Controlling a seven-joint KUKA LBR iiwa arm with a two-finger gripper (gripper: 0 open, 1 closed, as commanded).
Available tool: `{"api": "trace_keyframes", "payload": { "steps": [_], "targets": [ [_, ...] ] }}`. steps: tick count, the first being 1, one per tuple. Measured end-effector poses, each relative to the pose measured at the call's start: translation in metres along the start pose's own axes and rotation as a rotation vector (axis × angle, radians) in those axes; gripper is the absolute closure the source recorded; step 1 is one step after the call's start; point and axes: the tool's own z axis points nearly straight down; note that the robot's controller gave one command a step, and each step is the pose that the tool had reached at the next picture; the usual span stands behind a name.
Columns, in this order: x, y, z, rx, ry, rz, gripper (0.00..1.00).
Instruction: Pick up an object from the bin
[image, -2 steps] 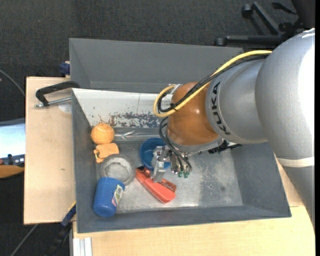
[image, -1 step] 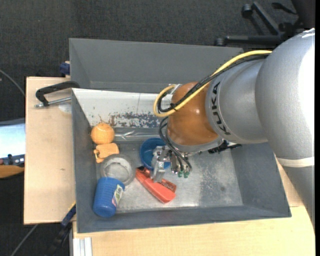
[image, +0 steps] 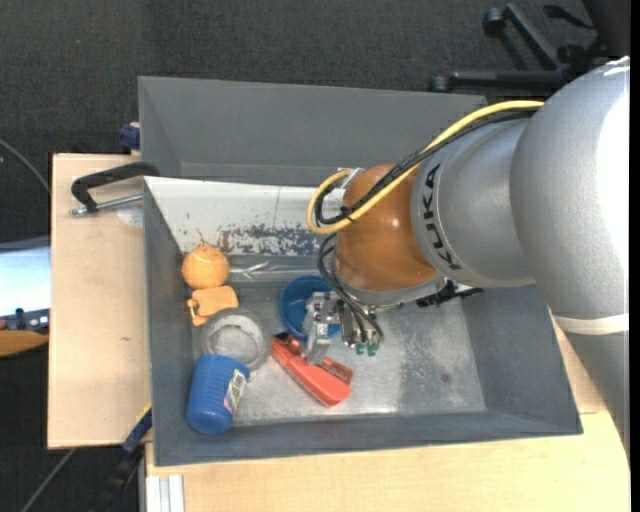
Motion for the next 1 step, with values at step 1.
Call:
{"api": "trace_keyframes", "payload": {
  "steps": [1],
  "targets": [
    [0.0,0.0,0.0,0.0,0.0,0.0,1.0]
  ]
}}
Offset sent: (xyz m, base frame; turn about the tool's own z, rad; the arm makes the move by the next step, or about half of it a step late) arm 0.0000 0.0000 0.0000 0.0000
